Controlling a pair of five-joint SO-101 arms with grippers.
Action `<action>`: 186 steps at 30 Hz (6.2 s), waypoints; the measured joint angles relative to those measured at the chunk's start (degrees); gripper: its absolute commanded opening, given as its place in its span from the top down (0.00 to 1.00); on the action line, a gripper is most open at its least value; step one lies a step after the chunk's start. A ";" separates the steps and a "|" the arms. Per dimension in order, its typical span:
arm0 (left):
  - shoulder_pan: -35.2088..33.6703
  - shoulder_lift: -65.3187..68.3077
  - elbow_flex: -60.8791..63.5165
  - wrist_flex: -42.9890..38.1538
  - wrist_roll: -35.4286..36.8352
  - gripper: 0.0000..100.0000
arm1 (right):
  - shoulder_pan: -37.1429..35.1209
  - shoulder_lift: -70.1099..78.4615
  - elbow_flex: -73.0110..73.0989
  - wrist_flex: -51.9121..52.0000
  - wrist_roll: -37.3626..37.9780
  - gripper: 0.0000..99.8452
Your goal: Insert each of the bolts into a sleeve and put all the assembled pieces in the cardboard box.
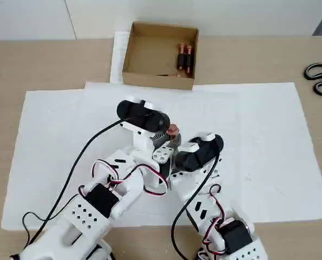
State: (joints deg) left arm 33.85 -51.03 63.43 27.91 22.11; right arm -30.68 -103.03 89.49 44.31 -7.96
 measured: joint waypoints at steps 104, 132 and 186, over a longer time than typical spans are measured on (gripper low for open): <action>-16.53 -19.60 -12.40 40.88 -8.70 0.87 | 5.71 -0.09 -0.70 1.58 0.09 1.00; -16.53 -19.96 -12.31 42.46 -8.70 0.87 | 15.30 33.41 -34.99 8.53 7.65 1.00; -16.53 -19.96 -12.31 42.46 -8.70 0.87 | 15.30 64.09 -61.71 8.62 7.91 1.00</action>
State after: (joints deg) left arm 17.32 -70.99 51.12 70.37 13.41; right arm -15.38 -38.95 27.78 52.92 -0.04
